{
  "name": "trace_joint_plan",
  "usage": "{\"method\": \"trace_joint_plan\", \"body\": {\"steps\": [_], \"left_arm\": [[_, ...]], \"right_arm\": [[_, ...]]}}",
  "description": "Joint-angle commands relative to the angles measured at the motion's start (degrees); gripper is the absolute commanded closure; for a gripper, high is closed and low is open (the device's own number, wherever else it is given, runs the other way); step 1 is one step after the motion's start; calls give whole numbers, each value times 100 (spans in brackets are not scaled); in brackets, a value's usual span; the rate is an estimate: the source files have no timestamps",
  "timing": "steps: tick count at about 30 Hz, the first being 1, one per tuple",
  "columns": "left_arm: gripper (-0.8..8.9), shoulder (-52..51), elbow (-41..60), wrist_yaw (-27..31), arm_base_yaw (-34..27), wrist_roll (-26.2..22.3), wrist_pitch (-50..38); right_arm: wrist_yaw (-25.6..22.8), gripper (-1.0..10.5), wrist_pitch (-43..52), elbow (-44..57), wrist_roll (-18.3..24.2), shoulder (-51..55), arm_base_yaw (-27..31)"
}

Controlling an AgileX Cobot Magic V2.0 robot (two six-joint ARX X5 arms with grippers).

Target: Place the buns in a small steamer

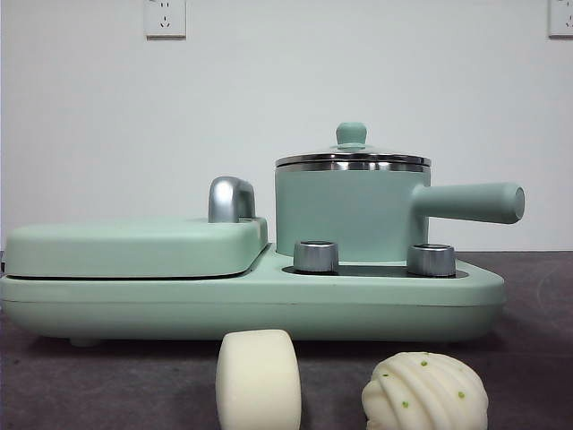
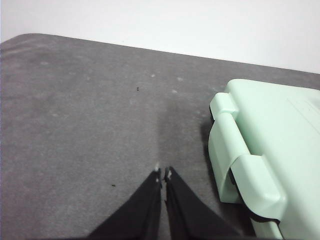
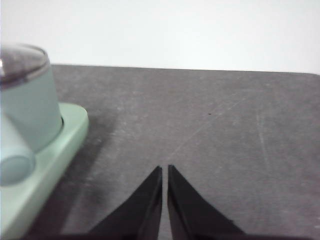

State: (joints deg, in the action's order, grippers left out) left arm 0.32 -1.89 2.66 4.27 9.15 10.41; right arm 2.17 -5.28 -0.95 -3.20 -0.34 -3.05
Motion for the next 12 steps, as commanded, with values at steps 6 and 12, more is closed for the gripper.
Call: {"method": "trace_joint_plan", "body": {"steps": [6,12], "left_arm": [[798,411,-461,-251,315,529,33],[798,1318,-1394,-356,625,531,57]], "right_arm": [[581,932,-267,-461,-1263,-26,-22],[988,932,-999,-1530,-1443,-389,-20]]}}
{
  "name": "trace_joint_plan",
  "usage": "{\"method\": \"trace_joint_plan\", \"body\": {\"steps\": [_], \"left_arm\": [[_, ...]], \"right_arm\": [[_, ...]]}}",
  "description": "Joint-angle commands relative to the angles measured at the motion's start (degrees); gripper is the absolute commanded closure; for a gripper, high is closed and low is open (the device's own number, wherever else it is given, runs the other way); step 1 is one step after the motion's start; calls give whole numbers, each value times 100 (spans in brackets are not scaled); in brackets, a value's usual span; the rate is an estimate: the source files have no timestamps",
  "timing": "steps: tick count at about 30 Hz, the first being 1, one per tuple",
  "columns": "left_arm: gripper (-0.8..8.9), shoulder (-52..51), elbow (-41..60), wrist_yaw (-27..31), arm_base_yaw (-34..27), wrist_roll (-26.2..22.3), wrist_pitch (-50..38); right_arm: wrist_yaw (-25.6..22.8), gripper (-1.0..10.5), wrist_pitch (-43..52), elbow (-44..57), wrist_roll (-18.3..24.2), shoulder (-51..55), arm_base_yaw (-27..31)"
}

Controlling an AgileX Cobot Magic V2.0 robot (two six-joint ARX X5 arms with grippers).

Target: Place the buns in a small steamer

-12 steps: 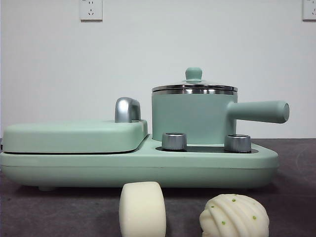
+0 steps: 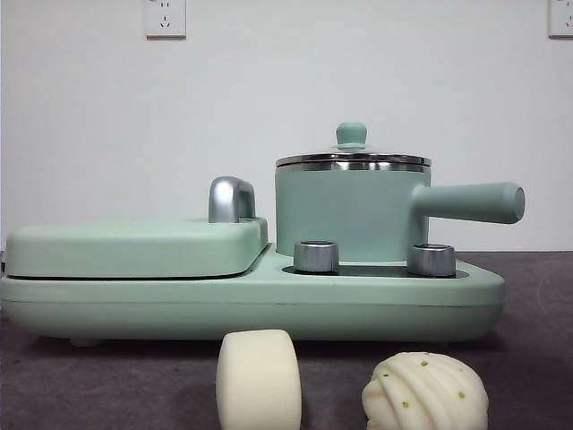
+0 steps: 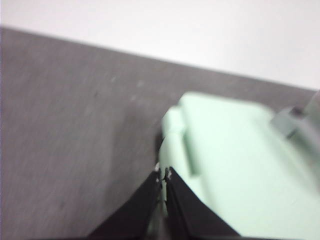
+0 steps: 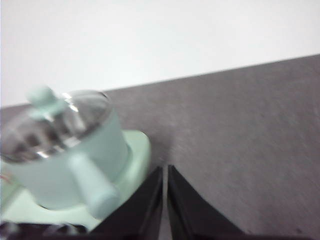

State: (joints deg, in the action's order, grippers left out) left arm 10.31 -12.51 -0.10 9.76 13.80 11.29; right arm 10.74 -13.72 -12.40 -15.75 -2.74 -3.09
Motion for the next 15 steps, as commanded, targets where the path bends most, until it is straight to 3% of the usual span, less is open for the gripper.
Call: {"method": "trace_joint_plan", "body": {"steps": [1,7,15], "left_arm": [[798,496,-498,-162,118,63,-17],[798,1676,-1744,-973,363,13,232],[798,3106,-3359,-2341,684,-542,1344]], "right_arm": [[195,932,-236,-562,-190,-243,-17],[984,932,-1038,-1847,-127,-1025,-15],[2509,932,-1875,-3163,479,-2166,-17]]}}
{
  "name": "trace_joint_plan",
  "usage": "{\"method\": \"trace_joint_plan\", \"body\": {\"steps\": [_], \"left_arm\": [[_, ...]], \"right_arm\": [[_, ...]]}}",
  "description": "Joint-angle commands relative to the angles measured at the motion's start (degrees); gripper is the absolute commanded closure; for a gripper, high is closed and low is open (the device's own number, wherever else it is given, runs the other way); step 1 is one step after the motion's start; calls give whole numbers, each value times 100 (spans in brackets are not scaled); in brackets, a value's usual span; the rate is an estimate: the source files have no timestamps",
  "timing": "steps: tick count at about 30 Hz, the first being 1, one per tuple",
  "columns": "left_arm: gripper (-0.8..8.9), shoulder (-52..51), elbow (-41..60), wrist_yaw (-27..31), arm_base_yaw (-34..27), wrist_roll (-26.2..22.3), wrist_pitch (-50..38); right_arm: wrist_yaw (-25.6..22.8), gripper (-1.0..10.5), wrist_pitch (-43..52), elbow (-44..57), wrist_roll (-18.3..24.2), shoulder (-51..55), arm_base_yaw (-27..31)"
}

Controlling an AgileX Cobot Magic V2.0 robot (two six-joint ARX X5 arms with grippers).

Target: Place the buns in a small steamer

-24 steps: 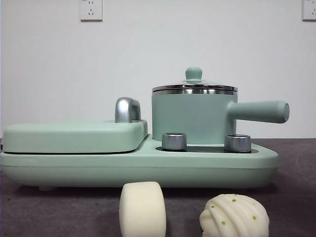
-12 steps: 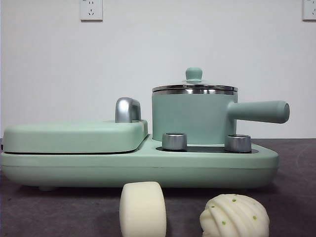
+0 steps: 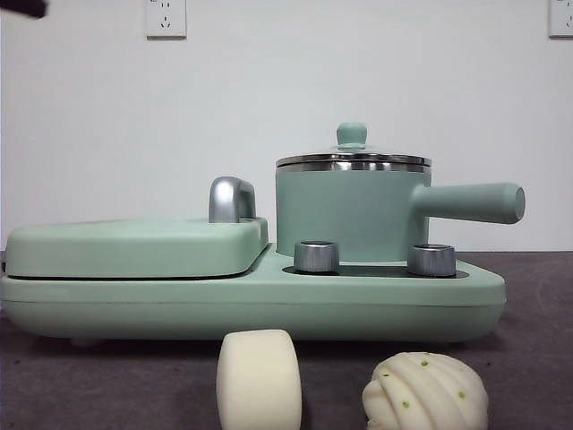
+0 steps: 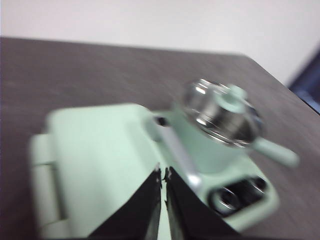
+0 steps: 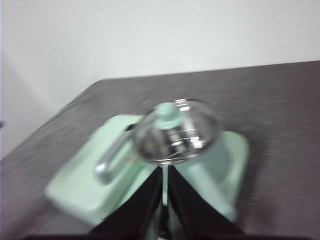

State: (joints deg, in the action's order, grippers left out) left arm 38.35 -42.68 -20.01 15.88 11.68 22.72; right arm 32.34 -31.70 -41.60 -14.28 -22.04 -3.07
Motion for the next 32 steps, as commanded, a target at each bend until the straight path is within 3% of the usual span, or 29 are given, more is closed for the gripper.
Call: {"method": "trace_joint_plan", "body": {"steps": [1,6,13,15,17,20,23,32], "left_arm": [[798,461,-503,-525,109,-433,352],[798,1080,-1084,-1202,275,-916,887],[783,1366,-1180,-1453,306,-977,761],[771,1377,-1180,-1451,306,-975,748],[680,1377,-1180,-1451,306,-975,748],[453,1377,-1180,-1451,306,-973,750],[333,1377,-1180,-1451,306,-973,741],[324,1412,-1207,-1449,306,-761,706]], "right_arm": [[546,932,-118,-343,428,-356,-20],[1161,932,-129,-616,713,-758,-20],[1108,927,-114,-616,730,-831,-17],[1108,856,-116,-616,728,-828,-17],[1108,700,-116,-616,726,-831,-17],[1108,448,-116,-616,726,-833,-17],[1110,428,-116,-616,728,-833,-17],[1119,429,-138,-616,715,-817,-17]]}}
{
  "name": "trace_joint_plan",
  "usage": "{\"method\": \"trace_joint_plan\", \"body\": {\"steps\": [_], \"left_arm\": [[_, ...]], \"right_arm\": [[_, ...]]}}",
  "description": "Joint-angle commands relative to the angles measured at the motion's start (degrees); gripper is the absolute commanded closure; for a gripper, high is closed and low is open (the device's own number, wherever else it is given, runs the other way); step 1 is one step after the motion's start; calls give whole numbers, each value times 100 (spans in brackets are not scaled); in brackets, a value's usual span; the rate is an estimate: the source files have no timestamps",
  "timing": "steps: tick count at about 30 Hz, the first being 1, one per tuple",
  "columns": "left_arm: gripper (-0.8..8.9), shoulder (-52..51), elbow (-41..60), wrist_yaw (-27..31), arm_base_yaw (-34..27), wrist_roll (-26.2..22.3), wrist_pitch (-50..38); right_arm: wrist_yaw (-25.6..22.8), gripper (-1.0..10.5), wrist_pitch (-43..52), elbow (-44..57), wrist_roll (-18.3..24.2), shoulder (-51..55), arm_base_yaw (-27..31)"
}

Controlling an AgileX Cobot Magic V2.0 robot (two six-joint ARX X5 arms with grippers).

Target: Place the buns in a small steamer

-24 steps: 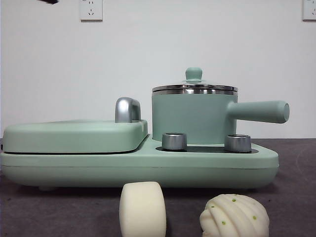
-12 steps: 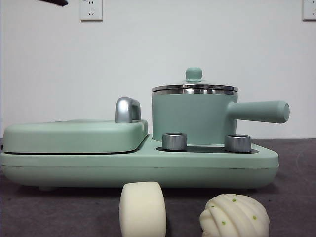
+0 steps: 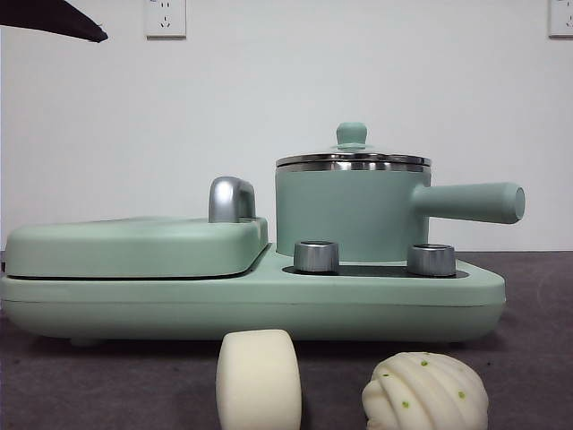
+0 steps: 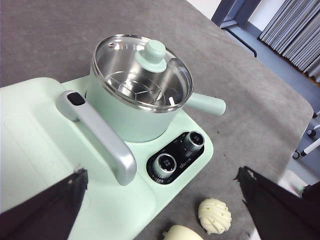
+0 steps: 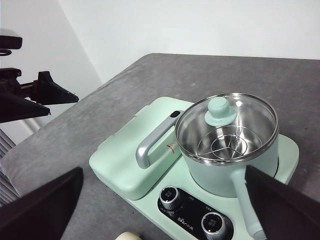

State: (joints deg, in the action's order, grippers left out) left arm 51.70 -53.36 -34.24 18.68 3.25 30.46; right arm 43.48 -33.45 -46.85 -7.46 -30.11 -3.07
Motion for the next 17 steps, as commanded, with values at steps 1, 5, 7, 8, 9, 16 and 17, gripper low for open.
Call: {"method": "trace_joint_plan", "body": {"steps": [1,5,7,8,9,16,17], "left_arm": [[324,107,-166,-28,26,83,-55],[324,463,-485,-24,26,33,138],[324,737,-754,-22,26,-74,304],[324,911,-929,-22,28,-133,409],[324,1073,-1093,-17,35,-188,496],[324,2511,-2618,260,138,-678,1456],[324,2708,-2835,302,157,-693,1587]], "right_arm": [[4,429,37,-92,17,-11,-17],[9,429,39,-92,-153,-11,-17],[9,429,39,-92,-214,-13,-17],[9,429,39,-92,-229,-11,-17],[9,429,39,-92,-238,-11,-17],[4,429,37,-92,-258,-13,-17],[4,429,37,-92,-258,-13,-17]]}}
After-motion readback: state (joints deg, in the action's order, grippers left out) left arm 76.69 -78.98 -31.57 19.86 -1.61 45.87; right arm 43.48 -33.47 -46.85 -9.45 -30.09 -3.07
